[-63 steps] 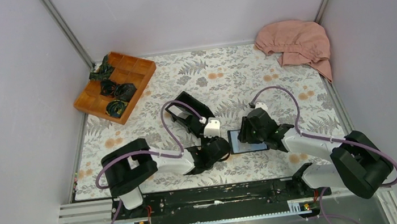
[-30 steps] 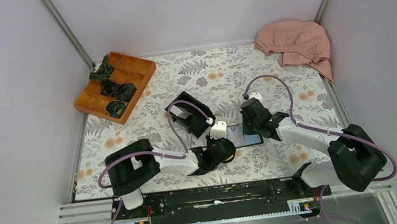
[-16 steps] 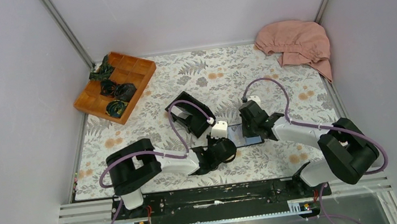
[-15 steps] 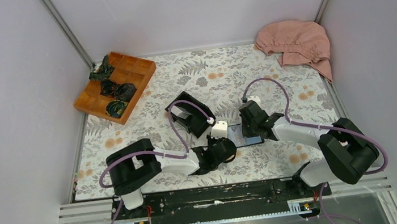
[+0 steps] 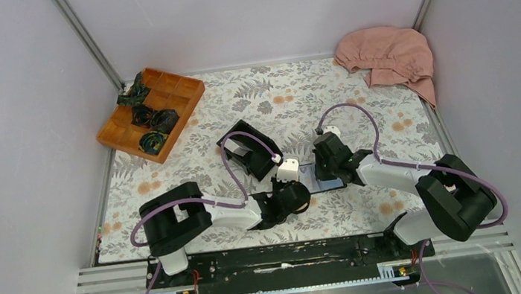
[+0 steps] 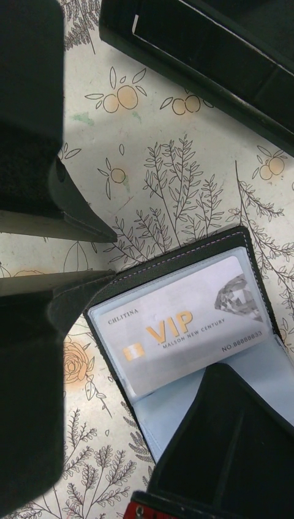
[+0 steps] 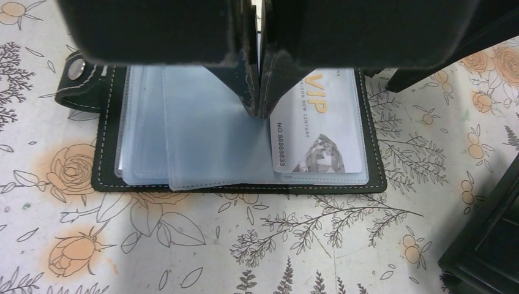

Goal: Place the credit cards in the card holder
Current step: Insert the credit card into the card holder.

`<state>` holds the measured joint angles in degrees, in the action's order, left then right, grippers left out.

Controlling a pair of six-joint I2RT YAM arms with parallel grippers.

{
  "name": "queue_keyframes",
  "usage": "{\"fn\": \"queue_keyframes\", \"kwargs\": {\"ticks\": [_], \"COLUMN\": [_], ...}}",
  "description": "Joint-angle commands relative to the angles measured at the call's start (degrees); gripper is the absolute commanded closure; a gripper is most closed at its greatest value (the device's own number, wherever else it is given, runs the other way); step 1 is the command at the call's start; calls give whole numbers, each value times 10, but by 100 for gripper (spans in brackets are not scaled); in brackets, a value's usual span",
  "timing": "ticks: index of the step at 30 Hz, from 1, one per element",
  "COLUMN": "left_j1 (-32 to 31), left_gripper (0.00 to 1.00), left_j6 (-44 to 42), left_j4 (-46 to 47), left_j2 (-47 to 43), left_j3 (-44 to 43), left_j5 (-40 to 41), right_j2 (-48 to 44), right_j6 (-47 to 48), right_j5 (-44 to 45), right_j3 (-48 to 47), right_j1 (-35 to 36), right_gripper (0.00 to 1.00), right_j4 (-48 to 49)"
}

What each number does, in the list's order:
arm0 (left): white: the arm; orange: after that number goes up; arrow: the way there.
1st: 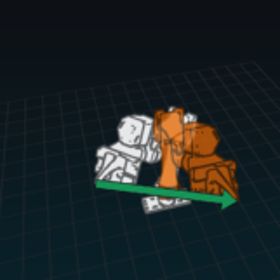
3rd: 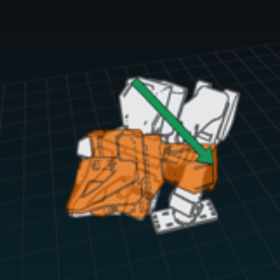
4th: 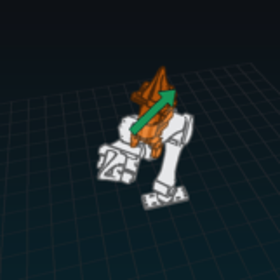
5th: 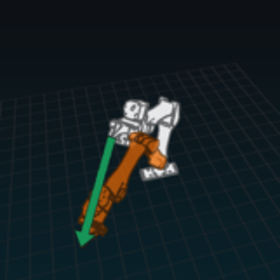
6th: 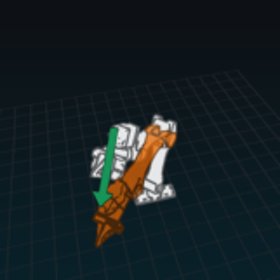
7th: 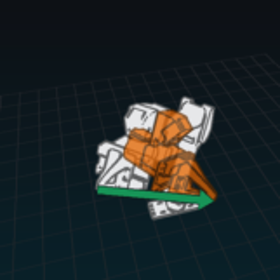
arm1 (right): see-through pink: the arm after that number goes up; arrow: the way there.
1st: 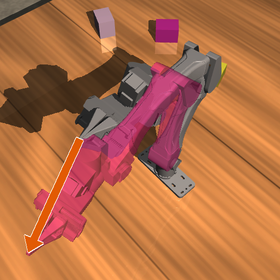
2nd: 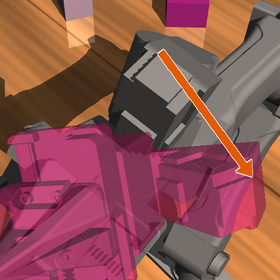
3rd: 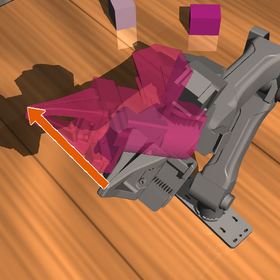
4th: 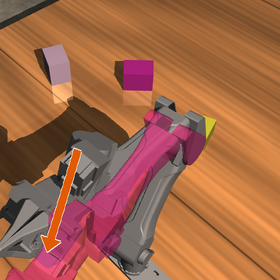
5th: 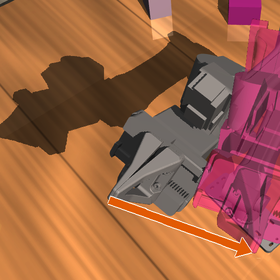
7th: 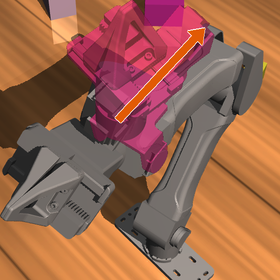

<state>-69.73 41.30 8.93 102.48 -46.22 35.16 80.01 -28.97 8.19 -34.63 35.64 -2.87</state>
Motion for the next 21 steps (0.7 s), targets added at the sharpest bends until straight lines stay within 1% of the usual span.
{"fn": "queue_keyframes", "kwargs": {"ticks": [1,8,16,19,21], "left_j1": [-4,-4,-3,-3,-3], "left_gripper": [69,69,69,67,65], "left_j6": [3,0,0,3,6], "left_j4": [-66,-60,-59,-71,-76], "left_j2": [32,29,19,8,-2], "left_j3": [17,18,22,24,27], "left_j5": [-36,-37,-37,-28,-21], "right_j2": [11,22,14,8,-1], "right_j6": [-12,-20,-22,-18,-17], "right_j5": [-15,-6,4,24,39], "right_j3": [-5,-16,-24,-29,-32], "right_j1": [16,37,46,46,46], "right_gripper": [100,100,100,96,91], "right_j4": [10,7,-3,-17,-30]}}
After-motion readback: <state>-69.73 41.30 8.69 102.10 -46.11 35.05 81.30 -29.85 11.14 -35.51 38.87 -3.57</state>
